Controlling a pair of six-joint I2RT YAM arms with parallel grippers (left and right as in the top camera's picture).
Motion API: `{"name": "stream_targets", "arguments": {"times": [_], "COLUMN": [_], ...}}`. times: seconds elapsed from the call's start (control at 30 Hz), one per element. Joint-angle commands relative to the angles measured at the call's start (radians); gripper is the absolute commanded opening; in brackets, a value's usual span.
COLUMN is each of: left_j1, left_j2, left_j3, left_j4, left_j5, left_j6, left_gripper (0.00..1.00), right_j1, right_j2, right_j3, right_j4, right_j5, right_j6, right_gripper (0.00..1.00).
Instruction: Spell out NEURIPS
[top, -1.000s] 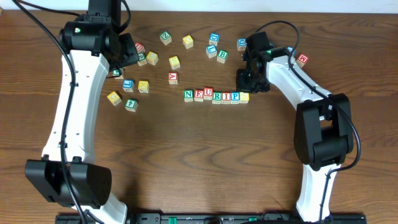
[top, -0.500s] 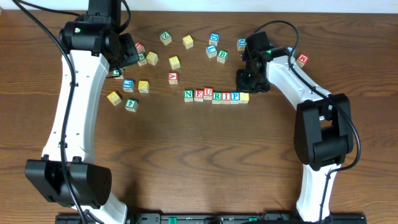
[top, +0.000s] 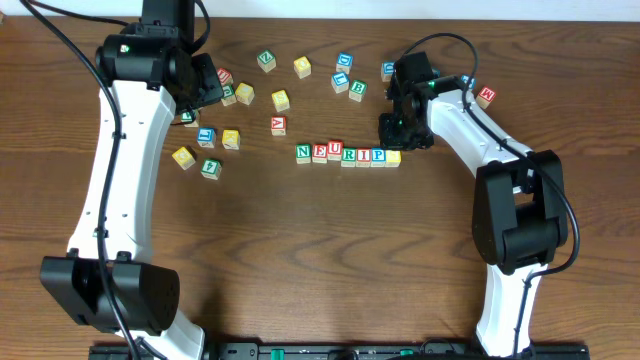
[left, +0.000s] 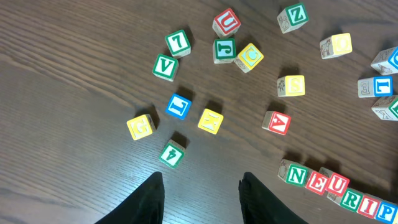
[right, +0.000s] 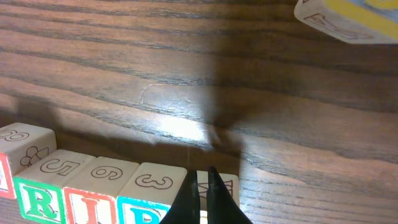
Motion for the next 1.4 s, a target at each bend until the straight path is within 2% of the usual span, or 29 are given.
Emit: {"name": "stream_targets", "arguments": {"times": [0.0,0.27,0.43,0.83,1.37], "left_j1": [0.000,0.000,0.000,0.001,0.001], "left_j2": [0.016,0.016,0.016,0.016,0.016], "left_j3": [-0.007,-0.007,-0.007,-0.007,-0.007], "left_j4": [-0.002,-0.002,-0.002,-0.002,-0.002], "left_j5": [-0.002,-0.002,-0.002,-0.003,-0.003], "left_j6": [-0.013,-0.012,-0.012,-0.012,-0.013], "left_gripper": [0.39,0.40,0.39,0.40,0.40], "right_j1": [0.005,-0.001,0.015,0.162,0.210], "right_j2": [0.014,0.014,0.014,0.084,0.172], "right_j3": [-0.007,0.124,0.203,0.203,0.203], "right_j4": [0.017,0.003,0.031,0.230,0.201], "right_j5": [0.004,0.005,0.000,0.009,-0.010], "right_j6": [-0.013,-0.013,0.019,0.173,0.200], "right_gripper": [0.01,0.05,0.01,0.01,0.01]}}
